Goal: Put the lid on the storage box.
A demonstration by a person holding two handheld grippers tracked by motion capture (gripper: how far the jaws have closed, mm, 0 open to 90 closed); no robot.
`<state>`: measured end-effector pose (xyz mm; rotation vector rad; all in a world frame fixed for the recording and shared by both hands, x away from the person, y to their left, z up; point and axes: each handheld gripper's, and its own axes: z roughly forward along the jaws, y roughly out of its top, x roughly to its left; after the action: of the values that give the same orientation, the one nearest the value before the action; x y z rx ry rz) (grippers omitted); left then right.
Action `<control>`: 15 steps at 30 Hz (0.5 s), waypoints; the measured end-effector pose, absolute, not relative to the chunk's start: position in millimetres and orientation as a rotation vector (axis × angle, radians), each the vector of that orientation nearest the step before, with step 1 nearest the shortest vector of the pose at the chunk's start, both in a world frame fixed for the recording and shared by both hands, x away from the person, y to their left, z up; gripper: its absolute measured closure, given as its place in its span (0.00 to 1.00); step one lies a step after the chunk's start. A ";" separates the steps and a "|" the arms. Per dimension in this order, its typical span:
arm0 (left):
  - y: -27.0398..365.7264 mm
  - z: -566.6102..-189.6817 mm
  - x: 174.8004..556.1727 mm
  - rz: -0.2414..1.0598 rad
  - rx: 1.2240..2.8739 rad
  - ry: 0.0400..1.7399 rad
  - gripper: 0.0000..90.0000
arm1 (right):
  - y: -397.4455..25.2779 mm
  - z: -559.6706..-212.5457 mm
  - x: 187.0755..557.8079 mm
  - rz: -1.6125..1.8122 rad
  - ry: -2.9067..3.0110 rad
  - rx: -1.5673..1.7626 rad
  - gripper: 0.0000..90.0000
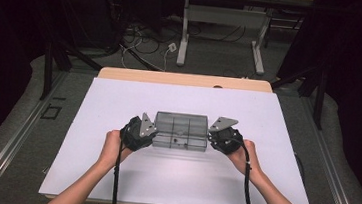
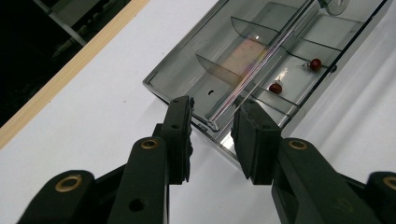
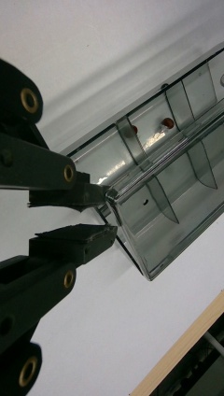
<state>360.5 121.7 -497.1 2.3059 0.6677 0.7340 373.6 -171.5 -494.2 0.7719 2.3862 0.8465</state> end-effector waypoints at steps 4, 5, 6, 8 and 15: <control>121.7 -497.4 360.3 0.734 2.307 0.668 0.74 | -171.4 -494.6 373.2 0.845 2.391 0.778 0.88; 121.5 -497.6 360.2 0.736 2.309 0.668 0.74 | -171.3 -494.9 373.3 0.844 2.391 0.776 0.88; 121.5 -497.9 360.0 0.733 2.311 0.669 0.74 | -171.2 -495.2 373.1 0.844 2.388 0.776 0.88; 121.4 -498.6 359.9 0.728 2.315 0.669 0.74 | -171.4 -495.9 372.9 0.844 2.393 0.778 0.88; 121.0 -500.8 359.9 0.712 2.326 0.678 0.70 | -171.9 -499.0 372.9 0.838 2.408 0.786 0.86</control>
<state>359.9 121.0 -500.8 2.3256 0.6780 0.7117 372.9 -171.9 -499.0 0.7857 2.4076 0.8375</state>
